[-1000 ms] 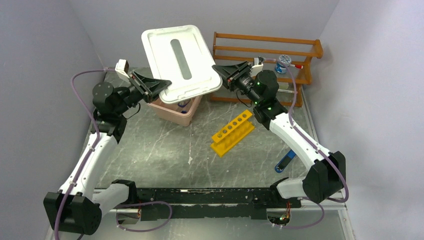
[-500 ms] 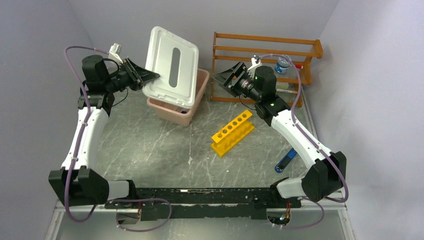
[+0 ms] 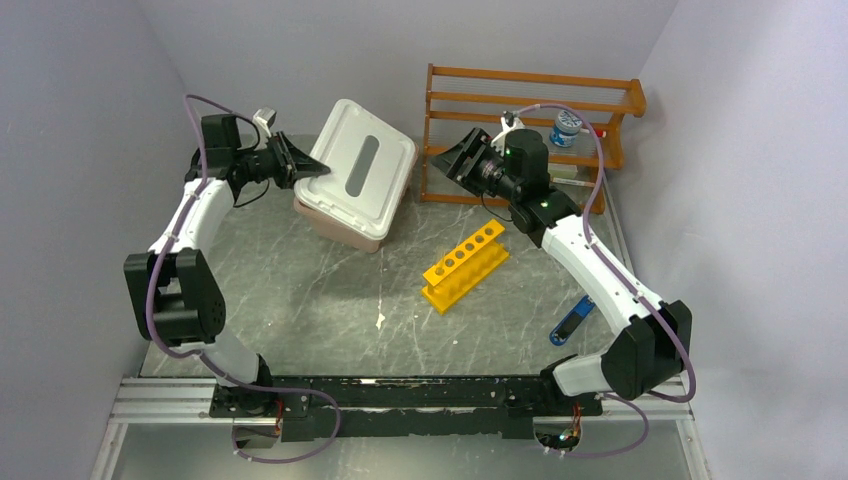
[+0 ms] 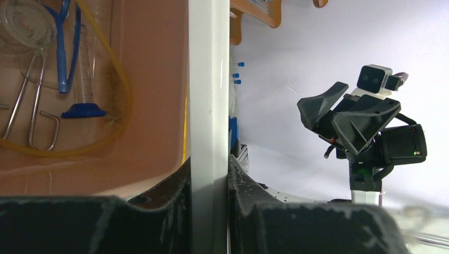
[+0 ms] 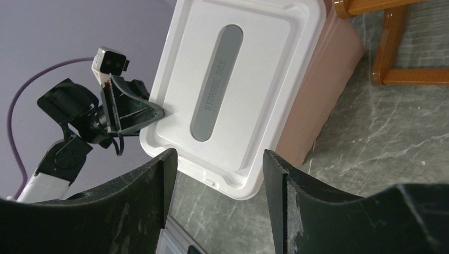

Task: Organize the chemistry lab equipment

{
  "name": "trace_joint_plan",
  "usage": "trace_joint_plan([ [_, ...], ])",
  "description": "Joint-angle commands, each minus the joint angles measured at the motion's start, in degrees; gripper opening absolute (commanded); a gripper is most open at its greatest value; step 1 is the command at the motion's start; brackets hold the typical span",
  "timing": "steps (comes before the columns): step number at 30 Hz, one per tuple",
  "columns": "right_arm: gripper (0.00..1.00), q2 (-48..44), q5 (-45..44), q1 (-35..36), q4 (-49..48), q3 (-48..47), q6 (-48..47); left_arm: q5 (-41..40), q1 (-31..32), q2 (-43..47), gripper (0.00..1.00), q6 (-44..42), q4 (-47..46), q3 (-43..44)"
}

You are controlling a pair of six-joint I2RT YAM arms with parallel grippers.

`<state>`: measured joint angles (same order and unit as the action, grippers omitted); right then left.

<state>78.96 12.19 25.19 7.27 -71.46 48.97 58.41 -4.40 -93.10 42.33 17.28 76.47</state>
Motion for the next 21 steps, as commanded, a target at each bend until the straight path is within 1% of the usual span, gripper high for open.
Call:
trace_joint_plan([
  [1, 0.63, 1.12, -0.96, -0.09, -0.25, -0.61, -0.83, 3.96, -0.17, -3.62, 0.05, -0.2, -3.45, 4.48],
  [4, 0.63, 1.56, -0.94, 0.1, -0.82, -0.48, -0.85, 5.6, -0.19, -7.6, 0.05, -1.57, -2.4, 6.37],
  [6, 0.63, 2.02, -0.73, 0.36, -0.97, -0.64, -0.93, 4.35, -0.41, -9.64, 0.05, -3.88, -0.62, 8.18],
  [8, 0.62, 2.67, -0.9, 1.0, -0.98, -1.14, -1.32, 3.78, -0.48, -11.92, 0.1, -6.95, 2.63, 10.99],
  [11, 0.62, 3.81, -1.38, 2.22, -0.86, -2.16, -1.91, 0.4, -0.65, -15.37, 0.15, -11.78, 10.94, 16.11],
  [13, 0.62, 4.81, -1.87, 3.09, -0.59, -2.88, -2.87, -1.26, -1.09, -15.79, 0.15, -13.46, 12.84, 17.51],
  [14, 0.62, 5.33, -2.19, 3.59, -0.17, -3.36, -3.44, -1.37, -1.55, -15.62, 0.16, -13.13, 12.13, 17.19],
  [17, 0.62, 7.62, -3.83, 5.48, 1.71, -5.22, -5.64, -1.42, -2.7, -15.18, 0.22, -11.77, 10.21, 15.5],
  [21, 0.64, 12.29, -7.04, 8.54, 6.33, -8.98, -9.33, -5.24, -3.68, -15.16, 0.38, -14.64, 13.53, 16.0],
])
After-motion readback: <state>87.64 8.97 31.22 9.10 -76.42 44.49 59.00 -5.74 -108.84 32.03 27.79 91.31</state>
